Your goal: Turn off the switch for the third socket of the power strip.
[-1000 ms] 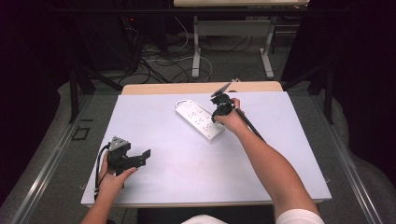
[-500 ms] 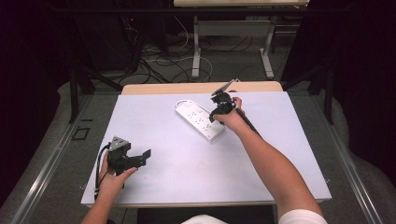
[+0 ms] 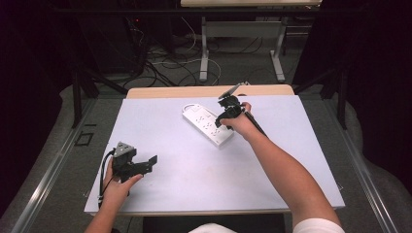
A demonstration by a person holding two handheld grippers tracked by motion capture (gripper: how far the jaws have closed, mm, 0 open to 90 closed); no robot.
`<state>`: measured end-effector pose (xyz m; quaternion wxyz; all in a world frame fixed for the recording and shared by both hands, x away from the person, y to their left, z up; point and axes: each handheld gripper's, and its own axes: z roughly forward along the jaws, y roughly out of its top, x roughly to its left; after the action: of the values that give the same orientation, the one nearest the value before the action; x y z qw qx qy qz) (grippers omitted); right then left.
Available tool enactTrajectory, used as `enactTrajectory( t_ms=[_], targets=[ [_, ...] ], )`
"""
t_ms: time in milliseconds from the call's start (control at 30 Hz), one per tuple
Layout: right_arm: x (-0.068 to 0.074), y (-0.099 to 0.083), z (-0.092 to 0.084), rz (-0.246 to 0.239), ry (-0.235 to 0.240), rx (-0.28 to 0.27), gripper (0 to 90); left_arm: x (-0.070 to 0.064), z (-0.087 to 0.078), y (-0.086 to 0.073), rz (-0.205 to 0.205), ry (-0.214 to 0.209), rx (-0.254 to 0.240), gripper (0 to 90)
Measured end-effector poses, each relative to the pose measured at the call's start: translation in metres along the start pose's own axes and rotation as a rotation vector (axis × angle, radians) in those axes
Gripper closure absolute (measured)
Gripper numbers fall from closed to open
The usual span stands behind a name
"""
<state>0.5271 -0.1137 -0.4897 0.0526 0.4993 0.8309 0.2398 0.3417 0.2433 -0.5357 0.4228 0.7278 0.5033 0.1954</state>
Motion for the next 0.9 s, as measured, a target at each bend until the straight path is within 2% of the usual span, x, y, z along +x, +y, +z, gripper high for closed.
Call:
enactTrajectory(
  t_ms=[33, 67, 133, 167, 200, 267, 300, 333, 367, 400, 433, 467, 533, 633, 700, 733, 800, 833, 867, 900],
  targets=[
    [0.002, 0.0, 0.0, 0.012, 0.011, -0.005, 41.6, 0.0, 0.0, 0.0, -0.001, 0.0, 0.002, 9.0],
    [0.002, -0.001, 0.0, -0.008, 0.007, -0.018, 41.5, 0.0, 0.0, 0.0, 0.001, 0.0, 0.006, 8.9],
    [0.004, -0.001, -0.002, -0.009, 0.015, -0.008, 40.3, 0.0, 0.0, 0.0, 0.002, 0.002, 0.002, 8.9],
    [0.004, -0.001, -0.002, -0.027, 0.013, -0.015, 39.1, -0.001, 0.001, 0.0, 0.001, 0.005, -0.003, 8.9],
    [0.006, -0.001, -0.003, -0.02, 0.009, -0.009, 38.2, -0.001, 0.001, 0.0, 0.001, 0.002, -0.003, 8.9],
    [0.006, -0.002, -0.003, -0.046, -0.002, -0.013, 36.0, -0.001, 0.001, 0.0, 0.001, 0.002, -0.004, 9.0],
    [0.007, -0.003, -0.003, -0.045, 0.011, -0.024, 34.7, -0.001, 0.001, 0.0, 0.003, -0.001, 0.004, 9.0],
    [0.008, -0.002, -0.006, -0.06, -0.003, 0.005, 33.9, -0.001, 0.001, 0.0, 0.002, 0.001, 0.001, 8.9],
    [0.008, -0.005, -0.001, -0.058, 0.012, -0.08, 33.0, -0.001, 0.001, 0.0, 0.001, 0.004, -0.003, 8.9],
    [0.008, -0.001, -0.011, -0.08, -0.031, 0.063, 32.5, -0.001, 0.001, 0.0, 0.001, 0.0, 0.009, 9.0],
    [0.01, -0.004, -0.006, -0.054, -0.004, -0.031, 31.9, -0.001, 0.001, 0.0, 0.001, 0.0, 0.008, 9.0],
    [0.01, -0.004, -0.007, -0.057, -0.004, -0.041, 31.2, -0.001, 0.001, 0.0, 0.001, 0.0, 0.009, 9.0],
    [0.011, -0.004, -0.01, -0.068, -0.007, -0.037, 30.8, -0.001, 0.001, 0.0, 0.001, -0.001, 0.009, 9.0],
    [0.013, -0.005, -0.012, -0.073, 0.007, -0.061, 30.8, -0.001, 0.001, 0.0, 0.002, 0.0, 0.009, 9.0],
    [0.016, -0.005, -0.014, -0.05, 0.006, -0.066, 30.2, -0.001, 0.001, 0.0, 0.001, 0.0, 0.008, 9.0],
    [0.015, -0.005, -0.016, -0.077, 0.01, -0.063, 29.9, -0.001, 0.001, 0.0, 0.002, 0.0, 0.009, 9.0],
    [0.018, -0.006, -0.016, -0.055, 0.025, -0.078, 26.8, -0.001, 0.001, 0.0, 0.001, 0.0, 0.009, 9.0],
    [0.018, -0.007, -0.017, -0.052, 0.015, -0.075, 25.0, -0.001, 0.001, 0.0, 0.001, 0.0, 0.008, 9.0],
    [0.018, -0.006, -0.017, -0.063, 0.033, -0.08, 23.3, -0.001, 0.001, 0.0, 0.003, 0.0, 0.009, 9.0],
    [0.02, -0.007, -0.018, -0.057, 0.013, -0.085, 21.9, -0.001, 0.001, 0.0, 0.001, 0.0, 0.009, 9.0]
  ],
)
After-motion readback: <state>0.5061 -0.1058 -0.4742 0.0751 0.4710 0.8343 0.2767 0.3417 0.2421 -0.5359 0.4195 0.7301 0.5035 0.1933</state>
